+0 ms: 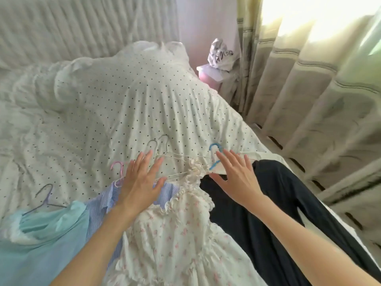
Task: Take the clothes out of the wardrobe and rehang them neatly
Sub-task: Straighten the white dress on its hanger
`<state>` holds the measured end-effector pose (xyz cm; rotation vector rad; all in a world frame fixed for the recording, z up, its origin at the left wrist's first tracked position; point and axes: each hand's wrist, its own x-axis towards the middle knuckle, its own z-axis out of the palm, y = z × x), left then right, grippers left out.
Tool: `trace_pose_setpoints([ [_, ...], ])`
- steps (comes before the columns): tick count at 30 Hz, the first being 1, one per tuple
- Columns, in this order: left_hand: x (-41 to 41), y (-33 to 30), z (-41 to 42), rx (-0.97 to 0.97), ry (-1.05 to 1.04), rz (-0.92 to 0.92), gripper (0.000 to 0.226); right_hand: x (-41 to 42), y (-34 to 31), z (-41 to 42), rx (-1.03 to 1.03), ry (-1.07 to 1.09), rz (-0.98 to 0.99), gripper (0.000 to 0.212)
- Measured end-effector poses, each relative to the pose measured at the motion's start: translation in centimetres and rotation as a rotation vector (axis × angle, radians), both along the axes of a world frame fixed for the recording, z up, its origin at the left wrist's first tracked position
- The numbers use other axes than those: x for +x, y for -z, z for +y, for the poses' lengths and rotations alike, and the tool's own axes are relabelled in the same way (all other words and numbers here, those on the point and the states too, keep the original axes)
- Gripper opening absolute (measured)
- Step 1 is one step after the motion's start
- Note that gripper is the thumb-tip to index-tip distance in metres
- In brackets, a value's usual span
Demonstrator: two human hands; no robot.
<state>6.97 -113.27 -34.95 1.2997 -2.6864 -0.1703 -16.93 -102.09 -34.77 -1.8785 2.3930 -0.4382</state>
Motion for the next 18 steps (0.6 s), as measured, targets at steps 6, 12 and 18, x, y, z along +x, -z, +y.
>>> trace_pose_setpoints([
  [6,-5.0,-4.7,10.3,-0.006,0.237,0.131,0.06,0.1,-6.2,14.5,-0.025,0.295,0.012,0.066],
  [12,-12.0,-7.7,21.6,-0.022,0.59,0.166,0.059,-0.5,-9.4,30.9,-0.063,0.617,-0.001,0.065],
  [18,-19.2,-10.8,36.7,0.019,0.947,0.251,0.056,1.4,-12.1,49.3,-0.167,1.012,-0.011,0.066],
])
